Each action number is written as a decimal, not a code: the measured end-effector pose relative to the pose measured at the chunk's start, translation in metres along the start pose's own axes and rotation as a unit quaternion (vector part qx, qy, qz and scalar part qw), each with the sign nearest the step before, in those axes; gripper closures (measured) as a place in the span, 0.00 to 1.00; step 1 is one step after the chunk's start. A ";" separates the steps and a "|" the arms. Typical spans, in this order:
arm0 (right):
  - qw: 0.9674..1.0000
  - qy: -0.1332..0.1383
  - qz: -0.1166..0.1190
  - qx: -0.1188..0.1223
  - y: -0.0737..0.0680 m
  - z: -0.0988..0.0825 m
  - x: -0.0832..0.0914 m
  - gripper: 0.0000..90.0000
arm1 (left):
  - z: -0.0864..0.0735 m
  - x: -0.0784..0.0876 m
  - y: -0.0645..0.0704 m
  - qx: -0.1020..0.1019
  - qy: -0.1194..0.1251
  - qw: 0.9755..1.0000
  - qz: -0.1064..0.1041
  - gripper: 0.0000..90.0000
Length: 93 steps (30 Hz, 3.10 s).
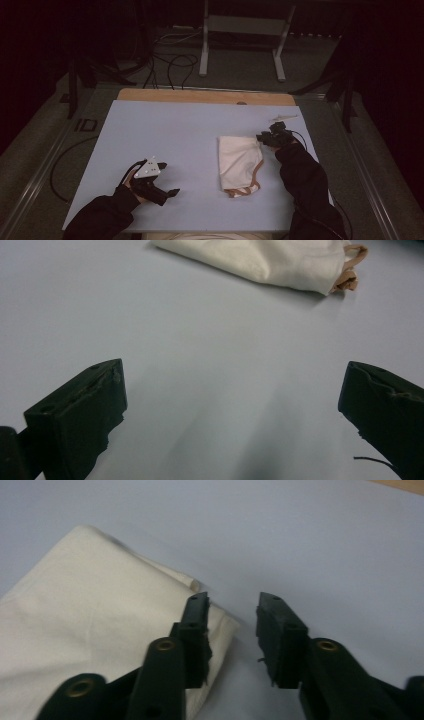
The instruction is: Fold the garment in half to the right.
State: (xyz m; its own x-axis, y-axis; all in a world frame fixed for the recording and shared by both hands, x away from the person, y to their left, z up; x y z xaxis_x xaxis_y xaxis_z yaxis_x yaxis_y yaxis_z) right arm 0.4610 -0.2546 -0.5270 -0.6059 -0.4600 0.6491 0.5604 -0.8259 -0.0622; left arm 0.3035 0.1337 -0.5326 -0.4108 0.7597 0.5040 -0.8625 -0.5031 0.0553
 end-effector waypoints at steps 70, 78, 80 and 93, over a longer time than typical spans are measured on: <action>1.000 -0.008 0.014 0.003 -0.005 0.010 -0.019 0.57 | 0.000 0.002 -0.008 0.005 0.012 1.000 0.009 0.00; 0.999 0.002 0.036 -0.009 -0.017 0.021 -0.015 0.29 | -0.001 0.004 -0.010 0.010 0.013 1.000 0.017 0.00; 0.999 0.004 0.040 -0.006 -0.022 0.025 -0.015 0.21 | -0.001 0.004 -0.010 0.011 0.013 1.000 0.017 0.00; 0.996 0.025 0.090 0.013 -0.044 0.045 -0.007 0.10 | -0.002 0.005 -0.011 0.011 0.010 1.000 0.018 0.00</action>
State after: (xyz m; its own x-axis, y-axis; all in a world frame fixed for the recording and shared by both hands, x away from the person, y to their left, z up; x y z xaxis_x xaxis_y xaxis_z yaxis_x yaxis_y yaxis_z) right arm 0.4657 -0.2003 -0.4946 -0.5216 -0.6158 0.5905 0.6759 -0.7206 -0.1544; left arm 0.3106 0.1438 -0.5326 -0.4473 0.7491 0.4886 -0.8404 -0.5390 0.0570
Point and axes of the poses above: each handheld gripper's, and its own axes: x roughly backward along the jaws, z roughly out of its top, y roughly to its right, the point moved 5 cm from there along -x, roughly forward along the jaws, and after that the axes turned 5 degrees about y, right-handed, at the moved point
